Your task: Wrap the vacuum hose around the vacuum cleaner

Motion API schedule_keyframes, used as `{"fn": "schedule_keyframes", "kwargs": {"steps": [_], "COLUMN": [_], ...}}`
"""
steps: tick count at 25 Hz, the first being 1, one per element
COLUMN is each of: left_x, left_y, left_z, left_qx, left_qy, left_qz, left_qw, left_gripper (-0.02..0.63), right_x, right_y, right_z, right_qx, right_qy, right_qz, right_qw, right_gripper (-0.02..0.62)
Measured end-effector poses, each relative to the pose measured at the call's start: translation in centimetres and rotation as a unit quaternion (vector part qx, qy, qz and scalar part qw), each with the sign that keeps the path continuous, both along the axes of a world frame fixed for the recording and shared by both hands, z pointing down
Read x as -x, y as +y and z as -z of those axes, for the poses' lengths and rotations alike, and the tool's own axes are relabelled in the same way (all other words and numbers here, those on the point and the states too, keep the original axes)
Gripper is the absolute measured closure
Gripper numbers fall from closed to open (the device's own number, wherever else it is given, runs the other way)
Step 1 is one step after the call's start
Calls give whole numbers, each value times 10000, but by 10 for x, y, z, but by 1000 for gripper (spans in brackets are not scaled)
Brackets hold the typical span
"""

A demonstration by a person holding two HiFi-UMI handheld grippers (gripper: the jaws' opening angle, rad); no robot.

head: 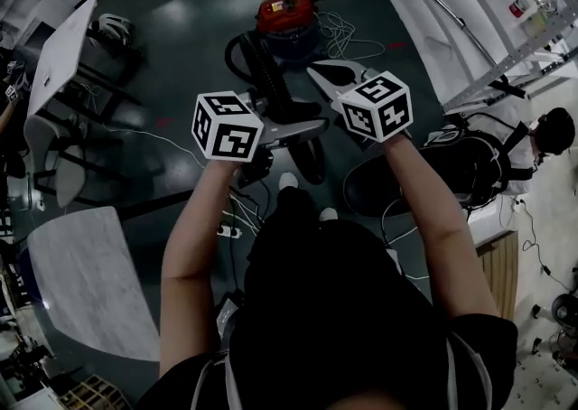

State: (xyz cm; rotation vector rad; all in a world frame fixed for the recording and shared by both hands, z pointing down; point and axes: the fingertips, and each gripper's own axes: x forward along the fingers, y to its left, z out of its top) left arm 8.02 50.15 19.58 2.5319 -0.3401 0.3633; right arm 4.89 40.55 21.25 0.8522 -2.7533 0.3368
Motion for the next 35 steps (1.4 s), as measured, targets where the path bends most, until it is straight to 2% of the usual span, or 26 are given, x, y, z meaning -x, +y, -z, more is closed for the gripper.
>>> {"fn": "schedule_keyframes", "kwargs": {"steps": [5, 6, 8, 13, 18, 25, 28, 30, 35], "left_x": [6, 7, 9, 18, 46, 90, 108, 118, 141], "left_y": [-15, -18, -23, -47, -76, -107, -118, -121, -129], "left_z": [11, 13, 15, 20, 31, 30, 31, 31, 27], "left_qx": [-46, -48, -55, -107, 67, 178, 274, 317, 476], "left_qy": [-50, -50, -82, -166, 177, 180, 276, 290, 342], "left_qz": [-326, -427, -646, -970, -1250, -1730, -1972, -2209, -2704], "left_qw": [9994, 9991, 9979, 9951, 9920, 9846, 9796, 9743, 9610], "left_gripper": [460, 459, 459, 456, 456, 454, 454, 454, 454], "right_x": [13, 18, 28, 50, 80, 128, 147, 160, 188], "right_y": [-26, -31, -40, -72, -112, -159, -174, -182, -200], "right_z": [14, 17, 21, 31, 46, 53, 52, 48, 49], "right_qx": [-355, -406, -498, -925, -1143, -1363, -1422, -1518, -2027], "right_qy": [207, 235, 270, 440, 207, 158, 187, 370, 749], "right_qz": [-9, 67, 196, 406, 671, 1000, 1136, 1256, 1394], "right_qw": [9992, 9989, 9982, 9939, 9910, 9855, 9831, 9797, 9664], "right_gripper": [583, 509, 439, 386, 344, 285, 249, 234, 183]}}
